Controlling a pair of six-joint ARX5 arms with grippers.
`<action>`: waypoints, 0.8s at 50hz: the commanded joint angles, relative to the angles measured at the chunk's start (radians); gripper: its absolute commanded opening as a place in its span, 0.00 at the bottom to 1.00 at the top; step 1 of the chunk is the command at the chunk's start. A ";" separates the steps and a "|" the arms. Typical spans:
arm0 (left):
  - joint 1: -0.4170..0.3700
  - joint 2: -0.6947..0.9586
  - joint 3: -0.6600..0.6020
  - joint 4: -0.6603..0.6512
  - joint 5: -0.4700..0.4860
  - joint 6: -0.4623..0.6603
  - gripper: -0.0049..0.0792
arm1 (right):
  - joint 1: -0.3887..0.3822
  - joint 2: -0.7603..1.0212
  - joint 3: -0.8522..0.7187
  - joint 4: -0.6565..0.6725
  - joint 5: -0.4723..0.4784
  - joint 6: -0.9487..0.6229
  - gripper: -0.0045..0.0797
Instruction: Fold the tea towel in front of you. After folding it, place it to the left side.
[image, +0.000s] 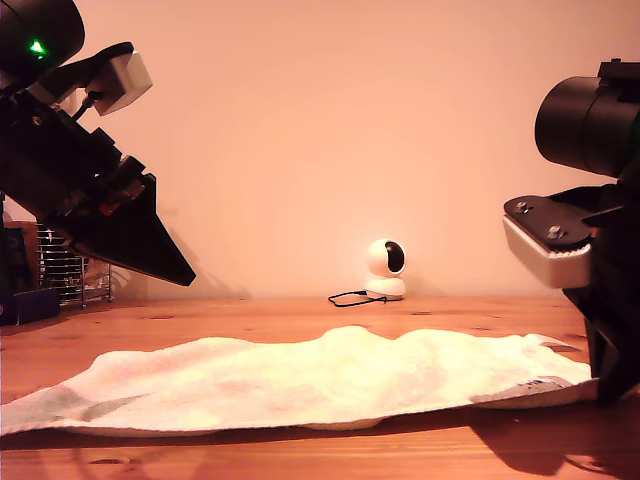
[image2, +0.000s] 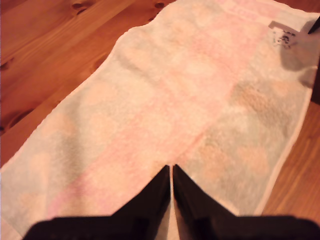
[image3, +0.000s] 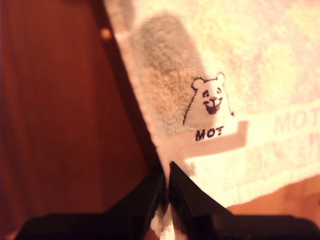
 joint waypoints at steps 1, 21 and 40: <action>0.001 0.009 -0.018 0.005 -0.003 -0.010 0.04 | 0.032 0.021 -0.032 0.028 0.024 0.003 0.04; 0.010 0.008 -0.018 -0.008 -0.033 -0.018 0.04 | 0.157 -0.072 0.140 0.077 0.101 0.037 0.04; 0.027 -0.092 -0.018 -0.038 -0.143 -0.125 0.04 | 0.320 -0.076 0.295 0.117 0.016 0.037 0.04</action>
